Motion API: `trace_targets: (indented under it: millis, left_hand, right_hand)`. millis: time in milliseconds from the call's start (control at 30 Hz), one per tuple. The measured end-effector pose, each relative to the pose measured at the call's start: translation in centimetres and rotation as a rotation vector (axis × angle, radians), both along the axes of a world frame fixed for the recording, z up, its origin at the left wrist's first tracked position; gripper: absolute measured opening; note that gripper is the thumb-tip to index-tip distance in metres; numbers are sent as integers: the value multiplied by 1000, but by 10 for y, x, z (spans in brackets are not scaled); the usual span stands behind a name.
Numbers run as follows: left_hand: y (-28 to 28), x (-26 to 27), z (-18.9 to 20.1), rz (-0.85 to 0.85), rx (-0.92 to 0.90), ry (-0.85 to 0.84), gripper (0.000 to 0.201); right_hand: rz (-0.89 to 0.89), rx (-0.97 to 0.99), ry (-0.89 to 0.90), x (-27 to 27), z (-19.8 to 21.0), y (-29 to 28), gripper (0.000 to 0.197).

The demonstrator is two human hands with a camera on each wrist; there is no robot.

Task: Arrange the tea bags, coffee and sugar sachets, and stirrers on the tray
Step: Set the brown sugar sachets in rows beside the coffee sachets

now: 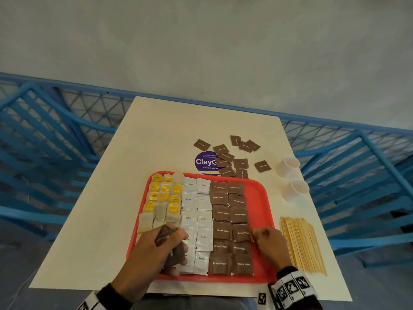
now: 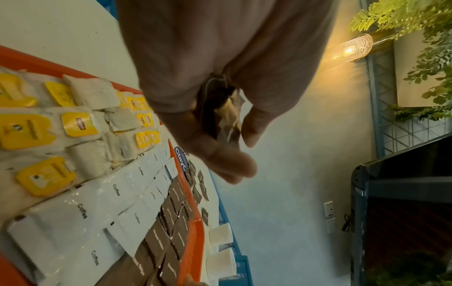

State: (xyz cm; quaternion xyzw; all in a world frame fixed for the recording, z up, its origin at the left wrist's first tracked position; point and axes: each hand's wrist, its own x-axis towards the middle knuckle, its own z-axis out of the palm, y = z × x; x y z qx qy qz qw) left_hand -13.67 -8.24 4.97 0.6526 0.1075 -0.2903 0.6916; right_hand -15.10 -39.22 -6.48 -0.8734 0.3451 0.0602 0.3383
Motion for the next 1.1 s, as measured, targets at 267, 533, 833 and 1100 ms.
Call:
trace_targets:
  millis: [267,533,833,1100]
  left_hand:
    - [-4,2,1,2,-41,33,25]
    - [-9,7,14,-72,-294,122,27]
    - [-26,-2,18,14,-46,-67,19]
    - [-17,2,17,11,-123,4,30]
  right_hand:
    - [18,-61,-27,-9,7,18,28]
    - [263,140,-293,-21,95,61,20]
    - [469,430,-315,-26,132,122,17]
    - [204,794,-375,-26,137,113,14]
